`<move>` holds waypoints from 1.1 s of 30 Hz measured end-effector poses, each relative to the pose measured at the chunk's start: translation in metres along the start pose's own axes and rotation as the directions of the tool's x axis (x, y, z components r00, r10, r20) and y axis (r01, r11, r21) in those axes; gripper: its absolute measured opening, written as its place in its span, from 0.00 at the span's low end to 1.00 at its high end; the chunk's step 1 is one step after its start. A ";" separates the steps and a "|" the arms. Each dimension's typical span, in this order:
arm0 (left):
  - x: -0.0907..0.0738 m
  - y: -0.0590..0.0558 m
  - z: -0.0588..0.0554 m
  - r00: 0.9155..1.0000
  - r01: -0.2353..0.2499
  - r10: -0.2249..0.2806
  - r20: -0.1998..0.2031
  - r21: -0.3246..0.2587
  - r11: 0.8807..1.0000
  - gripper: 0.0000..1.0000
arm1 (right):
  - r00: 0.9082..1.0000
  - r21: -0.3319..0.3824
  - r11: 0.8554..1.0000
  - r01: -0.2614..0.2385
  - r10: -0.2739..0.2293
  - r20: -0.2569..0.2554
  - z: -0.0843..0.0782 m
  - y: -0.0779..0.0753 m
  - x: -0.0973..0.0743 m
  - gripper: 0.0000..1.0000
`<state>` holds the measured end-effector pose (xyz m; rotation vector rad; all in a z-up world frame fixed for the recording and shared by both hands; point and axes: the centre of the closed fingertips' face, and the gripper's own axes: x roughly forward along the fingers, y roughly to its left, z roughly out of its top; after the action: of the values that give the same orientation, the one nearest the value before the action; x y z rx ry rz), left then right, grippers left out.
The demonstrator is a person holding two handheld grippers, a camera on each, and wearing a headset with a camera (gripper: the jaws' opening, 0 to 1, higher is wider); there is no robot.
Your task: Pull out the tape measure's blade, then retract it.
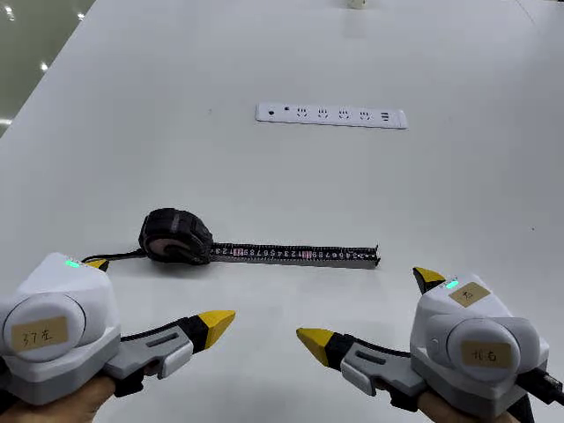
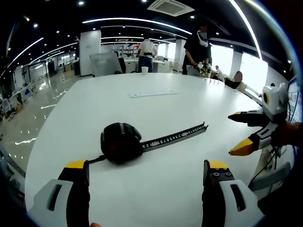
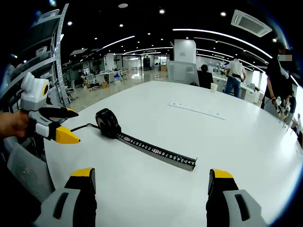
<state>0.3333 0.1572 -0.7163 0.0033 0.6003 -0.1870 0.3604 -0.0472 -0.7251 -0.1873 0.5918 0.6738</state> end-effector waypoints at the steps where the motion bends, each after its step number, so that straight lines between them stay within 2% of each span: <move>1: 0.001 0.000 0.000 1.000 0.002 -0.002 0.001 -0.002 1.000 0.99 | 1.000 -0.002 1.000 -0.002 0.002 -0.001 0.000 0.000 0.000 0.99; 6: 0.004 0.000 -0.002 1.000 0.004 -0.004 -0.009 -0.012 1.000 0.98 | 1.000 -0.012 1.000 -0.009 0.008 -0.012 -0.004 0.000 0.001 0.99; 18: 0.013 0.002 0.000 1.000 -0.012 0.012 0.001 -0.029 0.999 0.99 | 0.999 -0.037 0.999 -0.040 0.039 -0.036 -0.006 -0.002 0.006 0.98; 27: 0.018 0.008 0.004 0.999 -0.034 0.034 0.002 -0.037 0.999 0.99 | 0.995 -0.056 0.996 -0.067 0.063 -0.073 -0.008 -0.010 0.011 0.96; 33: 0.022 0.013 0.007 0.998 -0.057 0.058 0.006 -0.060 0.997 0.99 | 0.994 -0.076 0.993 -0.085 0.080 -0.075 -0.008 -0.014 0.015 0.92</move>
<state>0.3578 0.1656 -0.7235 -0.0381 0.5970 -0.1131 0.3750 -0.0531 -0.7404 -0.2624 0.6447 0.7737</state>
